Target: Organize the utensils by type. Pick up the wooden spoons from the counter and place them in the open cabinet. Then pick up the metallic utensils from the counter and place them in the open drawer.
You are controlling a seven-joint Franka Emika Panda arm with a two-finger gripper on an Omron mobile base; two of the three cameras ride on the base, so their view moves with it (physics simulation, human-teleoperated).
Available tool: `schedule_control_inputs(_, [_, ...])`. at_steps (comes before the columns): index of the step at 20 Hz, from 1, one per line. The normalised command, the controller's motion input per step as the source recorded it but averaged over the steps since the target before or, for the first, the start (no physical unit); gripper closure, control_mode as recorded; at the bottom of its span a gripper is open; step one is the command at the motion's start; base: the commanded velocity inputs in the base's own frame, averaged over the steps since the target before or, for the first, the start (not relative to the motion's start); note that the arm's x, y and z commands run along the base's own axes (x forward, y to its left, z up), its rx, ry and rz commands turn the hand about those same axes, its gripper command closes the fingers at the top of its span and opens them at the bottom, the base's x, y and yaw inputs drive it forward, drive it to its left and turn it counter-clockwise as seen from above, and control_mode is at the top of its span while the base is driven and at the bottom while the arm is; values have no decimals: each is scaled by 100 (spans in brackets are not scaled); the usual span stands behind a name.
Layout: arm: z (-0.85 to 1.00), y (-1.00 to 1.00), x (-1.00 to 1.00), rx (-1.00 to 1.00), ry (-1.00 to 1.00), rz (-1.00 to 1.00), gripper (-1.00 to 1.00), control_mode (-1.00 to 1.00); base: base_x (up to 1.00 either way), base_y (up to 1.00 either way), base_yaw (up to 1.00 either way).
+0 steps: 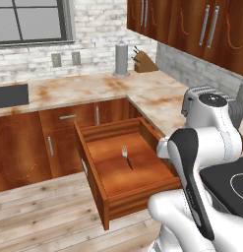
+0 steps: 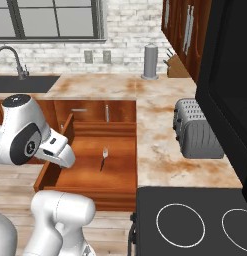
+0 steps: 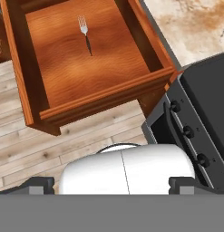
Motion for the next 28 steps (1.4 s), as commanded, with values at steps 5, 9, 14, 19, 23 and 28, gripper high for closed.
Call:
schedule_control_inputs(5, [0, 0, 0, 0, 0, 0, -100, -100, 0, 0, 0])
schedule_control_inputs(9, [0, 0, -3, 0, 0, 0, -100, -100, 0, 0, 0])
schedule_control_inputs(14, [0, 0, -2, 0, 0, 0, -100, 100, -11, 13, 4])
schedule_control_inputs(19, [0, 0, 0, 0, 0, 0, -100, 100, -25, 39, 2])
schedule_control_inputs(23, [0, 0, 0, 0, 0, 0, -100, 100, -23, 62, 0])
schedule_control_inputs(28, [0, 0, 0, 0, 0, 0, -100, 100, -19, 65, 0])
